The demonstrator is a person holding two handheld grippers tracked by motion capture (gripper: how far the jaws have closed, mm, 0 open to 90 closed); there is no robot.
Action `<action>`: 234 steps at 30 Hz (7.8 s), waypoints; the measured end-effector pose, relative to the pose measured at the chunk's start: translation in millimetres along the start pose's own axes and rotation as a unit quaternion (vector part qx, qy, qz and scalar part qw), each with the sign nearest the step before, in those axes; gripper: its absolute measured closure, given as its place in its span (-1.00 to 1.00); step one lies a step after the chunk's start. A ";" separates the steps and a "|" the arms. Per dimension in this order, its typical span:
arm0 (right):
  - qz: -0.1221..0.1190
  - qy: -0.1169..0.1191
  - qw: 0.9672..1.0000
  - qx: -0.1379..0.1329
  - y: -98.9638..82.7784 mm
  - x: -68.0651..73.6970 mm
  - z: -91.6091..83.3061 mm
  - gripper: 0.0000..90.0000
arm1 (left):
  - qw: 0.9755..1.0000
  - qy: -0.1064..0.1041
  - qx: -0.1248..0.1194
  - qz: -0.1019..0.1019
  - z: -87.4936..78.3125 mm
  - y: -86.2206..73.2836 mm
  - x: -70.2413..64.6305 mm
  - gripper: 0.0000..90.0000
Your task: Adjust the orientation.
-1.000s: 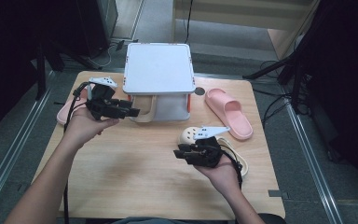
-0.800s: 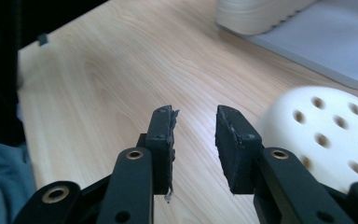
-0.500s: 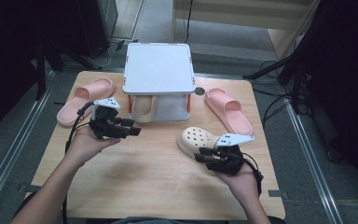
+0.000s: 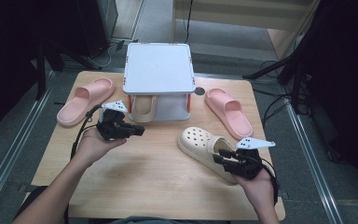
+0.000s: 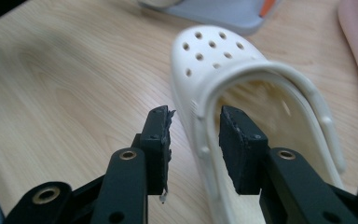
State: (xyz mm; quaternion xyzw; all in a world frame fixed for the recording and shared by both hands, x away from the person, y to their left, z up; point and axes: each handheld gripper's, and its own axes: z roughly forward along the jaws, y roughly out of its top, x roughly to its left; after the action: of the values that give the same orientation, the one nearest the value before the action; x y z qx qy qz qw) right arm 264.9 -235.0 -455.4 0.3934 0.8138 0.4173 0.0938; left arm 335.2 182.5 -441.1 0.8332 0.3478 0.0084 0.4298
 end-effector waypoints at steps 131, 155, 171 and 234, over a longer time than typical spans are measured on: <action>0.007 0.078 0.997 0.000 34.1 29.7 60.0 0.60 | 0.999 0.033 0.002 -0.029 31.2 1.9 11.1 0.88; -0.040 0.060 0.996 0.056 37.6 45.0 98.5 0.18 | 0.999 0.040 -0.013 -0.031 -22.6 29.6 11.3 0.75; -0.022 0.050 0.997 0.058 35.6 44.1 104.1 0.06 | 0.997 0.068 -0.031 -0.031 -46.3 86.3 44.4 0.83; -0.009 -0.083 0.997 0.000 111.2 22.8 111.9 0.73 | 0.989 0.142 -0.042 -0.026 -29.8 82.6 71.7 0.98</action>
State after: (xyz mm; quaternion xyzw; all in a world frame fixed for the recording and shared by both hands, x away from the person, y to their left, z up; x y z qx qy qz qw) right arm 365.9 -112.8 -438.6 0.4195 0.8068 0.3822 0.1647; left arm 427.5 213.7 -383.1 0.7953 0.4262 0.1305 0.4109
